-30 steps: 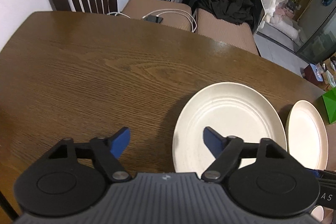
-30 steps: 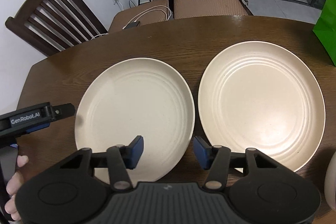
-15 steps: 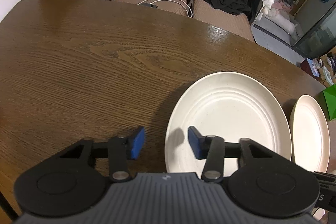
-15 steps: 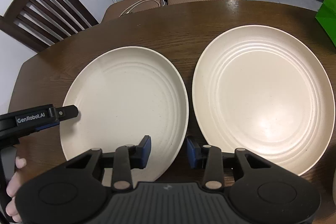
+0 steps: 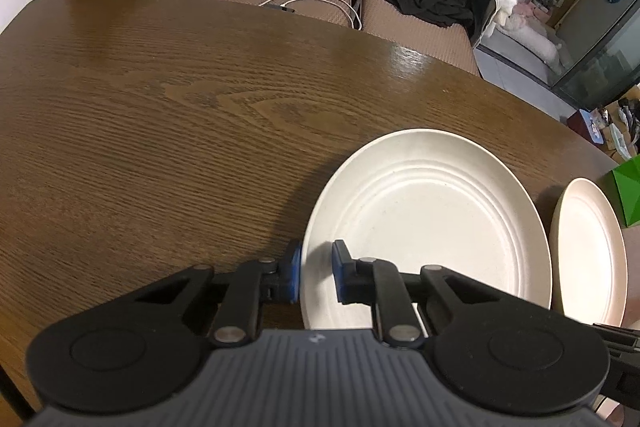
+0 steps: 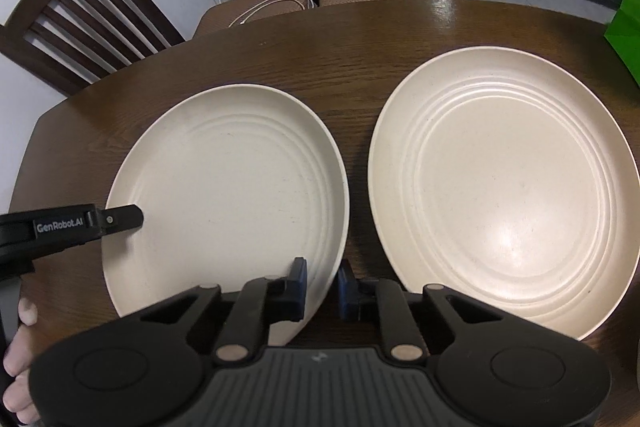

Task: Organize plates and bowls
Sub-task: 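Close the left tool on a cream plate rim while the right tool closes beside it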

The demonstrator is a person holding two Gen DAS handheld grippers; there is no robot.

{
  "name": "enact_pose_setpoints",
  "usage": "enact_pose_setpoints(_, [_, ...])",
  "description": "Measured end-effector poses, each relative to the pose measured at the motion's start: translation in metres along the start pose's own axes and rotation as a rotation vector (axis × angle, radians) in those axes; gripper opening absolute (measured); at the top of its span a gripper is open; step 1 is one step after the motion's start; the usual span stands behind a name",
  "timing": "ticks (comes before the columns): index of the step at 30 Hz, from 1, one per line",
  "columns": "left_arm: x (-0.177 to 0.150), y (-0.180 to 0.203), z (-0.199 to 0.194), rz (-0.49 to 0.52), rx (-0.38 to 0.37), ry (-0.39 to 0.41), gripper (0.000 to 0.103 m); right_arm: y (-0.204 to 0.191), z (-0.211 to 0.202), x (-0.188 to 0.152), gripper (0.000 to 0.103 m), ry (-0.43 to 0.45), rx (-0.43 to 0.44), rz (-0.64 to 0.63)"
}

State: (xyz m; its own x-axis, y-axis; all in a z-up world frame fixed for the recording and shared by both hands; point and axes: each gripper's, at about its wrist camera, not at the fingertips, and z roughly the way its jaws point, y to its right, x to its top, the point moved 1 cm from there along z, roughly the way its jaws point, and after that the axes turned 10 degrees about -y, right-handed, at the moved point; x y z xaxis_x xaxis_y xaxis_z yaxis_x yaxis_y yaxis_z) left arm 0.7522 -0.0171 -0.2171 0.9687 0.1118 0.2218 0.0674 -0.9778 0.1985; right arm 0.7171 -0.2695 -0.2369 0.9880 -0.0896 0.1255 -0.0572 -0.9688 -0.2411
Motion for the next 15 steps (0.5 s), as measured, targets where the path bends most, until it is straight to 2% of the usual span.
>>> enact_pose_setpoints(15, [0.002,0.004,-0.011,0.012,0.016,0.051,0.016,0.0,-0.013,-0.008,0.015,0.049,-0.016,-0.041])
